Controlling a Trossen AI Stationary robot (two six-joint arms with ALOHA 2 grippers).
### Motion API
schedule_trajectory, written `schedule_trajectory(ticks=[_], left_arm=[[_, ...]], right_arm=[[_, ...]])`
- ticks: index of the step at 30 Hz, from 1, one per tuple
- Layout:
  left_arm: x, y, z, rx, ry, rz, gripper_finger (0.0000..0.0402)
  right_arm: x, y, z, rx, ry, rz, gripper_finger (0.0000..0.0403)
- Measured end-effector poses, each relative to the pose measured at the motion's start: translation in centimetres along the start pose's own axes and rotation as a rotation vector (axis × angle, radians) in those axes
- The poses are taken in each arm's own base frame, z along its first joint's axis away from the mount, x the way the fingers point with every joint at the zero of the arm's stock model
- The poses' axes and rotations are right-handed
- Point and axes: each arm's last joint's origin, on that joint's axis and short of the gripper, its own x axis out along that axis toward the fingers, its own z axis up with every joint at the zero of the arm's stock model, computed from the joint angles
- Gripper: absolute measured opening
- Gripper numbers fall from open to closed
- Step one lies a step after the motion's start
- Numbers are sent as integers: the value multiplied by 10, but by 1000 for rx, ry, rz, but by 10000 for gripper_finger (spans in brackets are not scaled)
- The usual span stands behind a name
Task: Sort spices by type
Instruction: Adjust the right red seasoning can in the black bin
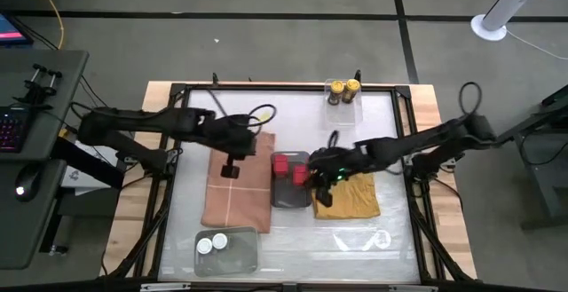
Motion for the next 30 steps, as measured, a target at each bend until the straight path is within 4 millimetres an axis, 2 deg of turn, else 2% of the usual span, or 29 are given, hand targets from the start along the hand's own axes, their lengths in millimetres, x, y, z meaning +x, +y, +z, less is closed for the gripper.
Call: schedule_trajectory(ticks=[6, 13, 21, 30], left_arm=[[-14, -13, -31, -180, -93, 78, 3], [-14, -21, -57, -379, -259, 113, 0], [-7, -26, -69, -434, -323, 117, 0], [-4, -26, -70, -426, -330, 121, 0]], right_arm=[[43, -1, -2, -169, 300, -80, 0], [75, -4, -8, -218, 421, -76, 0], [79, -13, -8, -259, 400, -222, 0], [80, -36, 1, -255, 403, -260, 0]])
